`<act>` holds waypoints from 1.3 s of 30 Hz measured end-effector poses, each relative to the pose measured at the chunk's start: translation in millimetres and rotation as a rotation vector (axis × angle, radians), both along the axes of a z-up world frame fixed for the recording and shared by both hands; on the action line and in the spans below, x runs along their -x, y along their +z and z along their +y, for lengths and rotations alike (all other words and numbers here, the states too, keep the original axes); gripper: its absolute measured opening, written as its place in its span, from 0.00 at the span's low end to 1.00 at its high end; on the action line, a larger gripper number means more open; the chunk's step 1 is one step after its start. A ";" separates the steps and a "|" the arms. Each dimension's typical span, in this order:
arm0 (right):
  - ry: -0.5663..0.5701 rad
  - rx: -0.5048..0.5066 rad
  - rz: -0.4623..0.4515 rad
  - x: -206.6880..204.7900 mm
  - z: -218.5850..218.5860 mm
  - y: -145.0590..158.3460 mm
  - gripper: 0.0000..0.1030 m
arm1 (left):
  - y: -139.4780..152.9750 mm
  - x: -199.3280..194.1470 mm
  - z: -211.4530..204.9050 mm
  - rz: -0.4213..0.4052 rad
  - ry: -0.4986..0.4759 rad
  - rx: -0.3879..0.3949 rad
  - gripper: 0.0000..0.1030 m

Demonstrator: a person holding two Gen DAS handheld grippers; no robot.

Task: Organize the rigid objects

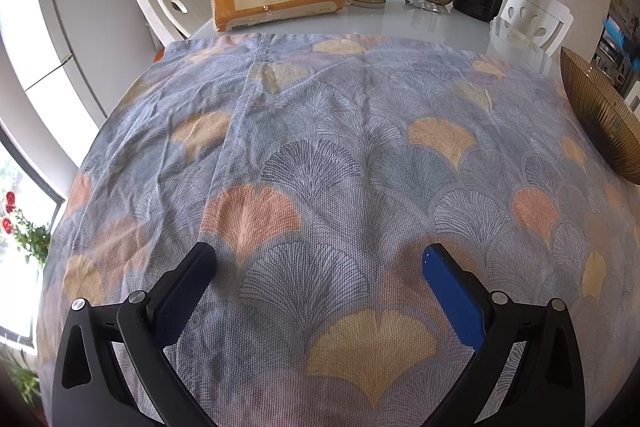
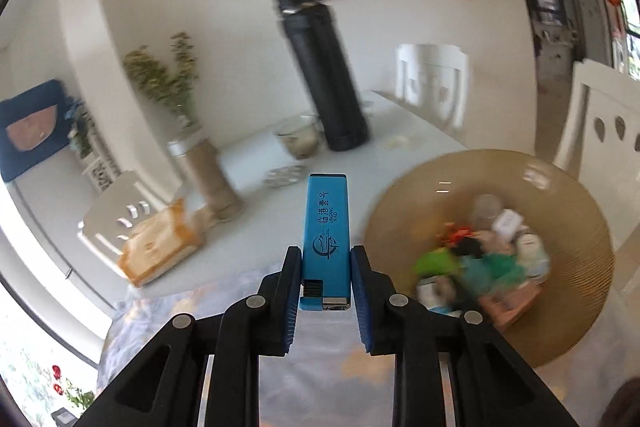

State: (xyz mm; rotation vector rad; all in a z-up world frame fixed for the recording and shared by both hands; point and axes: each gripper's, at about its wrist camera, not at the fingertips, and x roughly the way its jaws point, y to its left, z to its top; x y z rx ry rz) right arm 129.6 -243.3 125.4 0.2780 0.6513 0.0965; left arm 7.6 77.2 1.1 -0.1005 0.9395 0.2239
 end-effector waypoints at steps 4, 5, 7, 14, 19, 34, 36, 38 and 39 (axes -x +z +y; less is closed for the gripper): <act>-0.007 0.051 0.085 -8.2 -33.4 -20.0 0.23 | 0.0 -0.1 0.2 0.000 0.000 0.001 1.00; -0.004 0.049 0.105 -9.0 -39.3 -24.7 0.24 | 0.0 -0.2 0.1 0.000 0.000 0.001 1.00; 0.002 0.034 0.123 -7.5 -52.5 -29.1 0.28 | 0.0 -0.2 0.1 0.000 0.000 0.000 1.00; 0.080 0.008 0.055 24.4 -56.3 -4.2 0.77 | 0.7 2.2 -1.8 0.006 -0.004 0.004 0.99; 0.281 -0.025 0.027 77.2 -25.1 9.9 1.00 | 2.5 25.0 -16.6 -0.002 -0.027 0.061 0.99; 0.460 0.153 0.201 160.2 43.5 -93.0 1.00 | 0.6 67.1 -59.5 0.003 -0.039 0.004 1.00; 0.470 0.166 0.222 158.1 48.4 -105.7 1.00 | -0.1 66.5 -62.3 0.000 -0.035 -0.015 1.00; 0.471 0.246 0.228 157.3 61.1 -111.8 1.00 | -0.4 65.3 -63.5 0.002 -0.039 -0.016 1.00; 0.479 0.287 0.237 157.3 66.9 -114.1 1.00 | -0.7 64.4 -63.6 0.001 -0.041 -0.012 1.00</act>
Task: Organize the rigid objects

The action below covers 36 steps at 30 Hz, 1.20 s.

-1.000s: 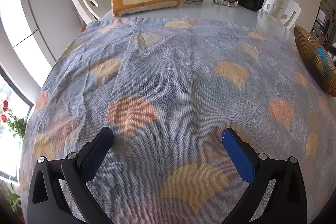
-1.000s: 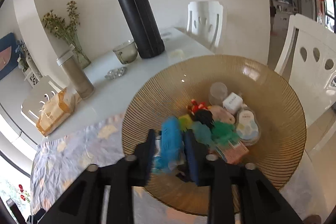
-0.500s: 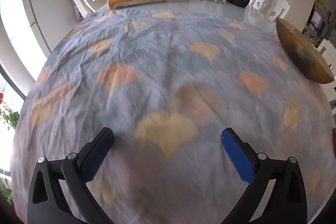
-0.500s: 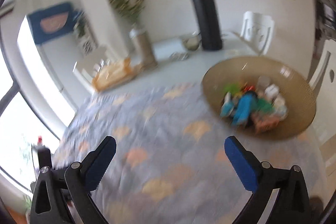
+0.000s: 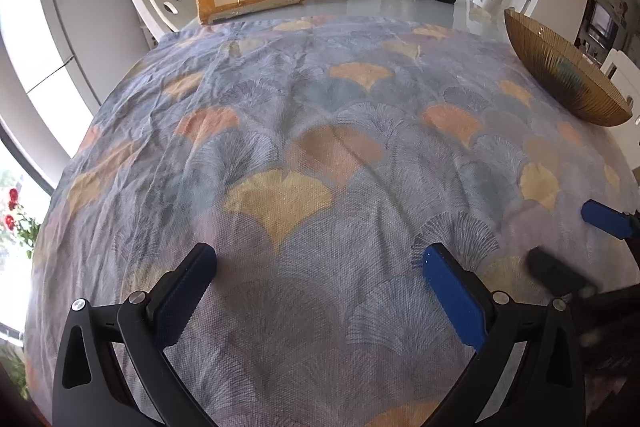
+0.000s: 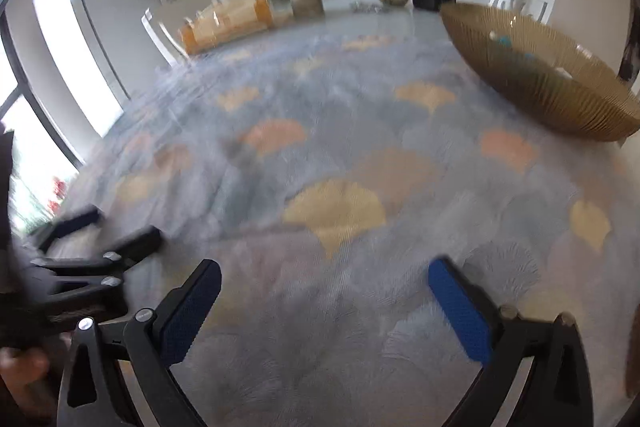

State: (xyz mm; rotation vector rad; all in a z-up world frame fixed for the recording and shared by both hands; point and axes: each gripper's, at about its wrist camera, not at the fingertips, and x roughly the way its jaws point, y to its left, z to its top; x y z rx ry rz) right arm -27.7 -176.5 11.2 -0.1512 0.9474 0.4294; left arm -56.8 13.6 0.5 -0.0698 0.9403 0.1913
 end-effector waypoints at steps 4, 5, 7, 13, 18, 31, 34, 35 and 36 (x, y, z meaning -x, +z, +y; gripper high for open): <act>0.008 0.055 -0.009 -1.8 9.5 -2.0 1.00 | 0.0 -0.2 0.0 -0.001 0.005 0.006 1.00; 0.008 0.055 -0.010 -1.5 9.0 -1.8 1.00 | 0.1 -0.3 0.1 -0.001 0.005 0.005 1.00; 0.008 0.056 -0.010 -2.2 9.7 -1.7 1.00 | 0.2 -0.4 0.1 -0.001 0.005 0.007 1.00; 0.007 0.055 -0.010 -1.3 10.2 -1.7 1.00 | 0.2 -0.2 0.1 -0.001 0.005 0.006 1.00; 0.007 0.055 -0.010 -1.5 10.5 -1.7 1.00 | 0.1 -0.2 0.5 -0.001 0.005 0.006 1.00; 0.007 0.055 -0.010 -1.5 10.5 -1.9 1.00 | 0.1 -0.3 0.5 -0.001 0.005 0.006 1.00; 0.007 0.055 -0.010 -1.6 10.5 -1.9 1.00 | 0.0 -0.2 0.5 -0.001 0.005 0.006 1.00; 0.007 0.055 -0.010 -1.5 10.7 -1.9 1.00 | 0.0 -0.2 0.5 -0.001 0.005 0.007 1.00; 0.007 0.055 -0.010 -1.5 10.7 -1.9 1.00 | 0.0 -0.2 0.5 -0.001 0.005 0.006 1.00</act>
